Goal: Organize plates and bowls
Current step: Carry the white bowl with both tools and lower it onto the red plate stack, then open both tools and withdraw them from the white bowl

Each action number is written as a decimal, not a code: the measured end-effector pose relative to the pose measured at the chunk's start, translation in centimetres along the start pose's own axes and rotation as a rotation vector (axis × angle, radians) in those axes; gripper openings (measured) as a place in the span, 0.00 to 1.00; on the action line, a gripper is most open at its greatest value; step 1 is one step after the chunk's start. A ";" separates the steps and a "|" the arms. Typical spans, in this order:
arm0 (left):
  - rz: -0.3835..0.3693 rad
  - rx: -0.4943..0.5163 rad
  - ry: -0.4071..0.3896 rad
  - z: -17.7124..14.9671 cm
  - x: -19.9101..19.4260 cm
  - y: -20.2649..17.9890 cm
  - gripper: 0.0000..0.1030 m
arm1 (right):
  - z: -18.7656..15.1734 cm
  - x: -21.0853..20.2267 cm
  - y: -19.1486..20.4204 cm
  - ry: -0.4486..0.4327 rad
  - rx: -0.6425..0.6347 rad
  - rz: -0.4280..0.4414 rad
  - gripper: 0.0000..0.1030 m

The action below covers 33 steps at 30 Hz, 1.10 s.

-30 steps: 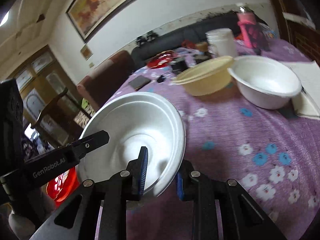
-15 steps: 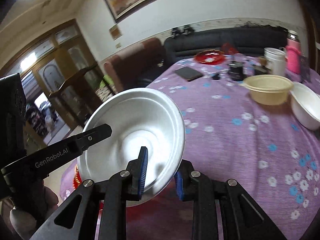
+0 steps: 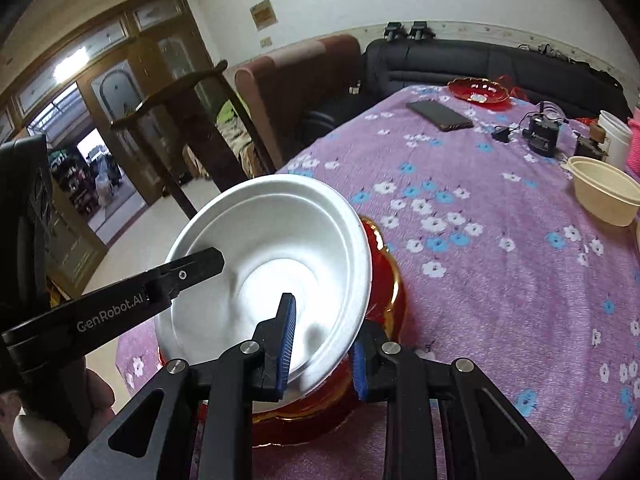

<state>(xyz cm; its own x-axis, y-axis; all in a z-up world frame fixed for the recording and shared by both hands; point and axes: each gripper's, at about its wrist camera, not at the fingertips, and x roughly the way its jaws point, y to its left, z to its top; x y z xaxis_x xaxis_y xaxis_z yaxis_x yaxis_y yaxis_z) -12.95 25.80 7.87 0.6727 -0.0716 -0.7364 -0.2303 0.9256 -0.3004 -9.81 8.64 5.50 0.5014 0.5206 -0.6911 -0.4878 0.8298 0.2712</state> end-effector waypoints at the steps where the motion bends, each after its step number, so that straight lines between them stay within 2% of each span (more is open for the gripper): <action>1: -0.001 -0.004 0.004 0.0 0.1 0.2 0.14 | -0.1 0.1 0.1 0.003 0.002 0.001 0.26; 9: -0.014 -0.037 0.015 0.0 0.3 0.9 0.23 | -0.2 0.7 0.8 0.020 0.002 0.009 0.27; 12: -0.025 -0.041 0.002 0.0 0.0 0.9 0.29 | -0.2 0.6 1.0 0.008 -0.004 0.001 0.27; 14: -0.033 -0.040 -0.012 0.1 -0.4 0.7 0.38 | -0.2 0.4 1.3 0.000 -0.008 -0.005 0.32; 15: -0.035 -0.038 -0.017 0.1 -0.5 0.7 0.41 | -0.2 0.3 1.3 -0.008 -0.012 -0.013 0.38; 17: -0.020 -0.035 -0.039 0.2 -0.8 0.6 0.56 | -0.2 0.0 1.4 -0.026 -0.017 -0.027 0.47; 22: -0.037 -0.066 -0.105 0.5 -2.6 1.3 0.58 | 0.0 -1.2 1.4 -0.088 -0.023 -0.041 0.54; 26: -0.043 -0.083 -0.159 0.7 -4.2 1.6 0.70 | 0.1 -2.8 1.2 -0.148 -0.009 -0.054 0.58; 30: -0.043 -0.053 -0.191 0.6 -5.6 0.5 0.76 | -0.2 -4.7 0.2 -0.195 0.007 -0.073 0.64; 33: -0.051 -0.008 -0.189 0.2 -5.8 -1.1 0.80 | -0.6 -5.7 -1.0 -0.202 0.022 -0.084 0.65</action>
<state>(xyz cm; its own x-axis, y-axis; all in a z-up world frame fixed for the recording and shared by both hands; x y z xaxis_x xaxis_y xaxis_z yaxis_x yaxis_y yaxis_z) -16.43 25.27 12.62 0.8038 -0.0465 -0.5930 -0.1978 0.9194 -0.3401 -12.62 4.72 8.80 0.6738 0.4771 -0.5643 -0.4233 0.8751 0.2344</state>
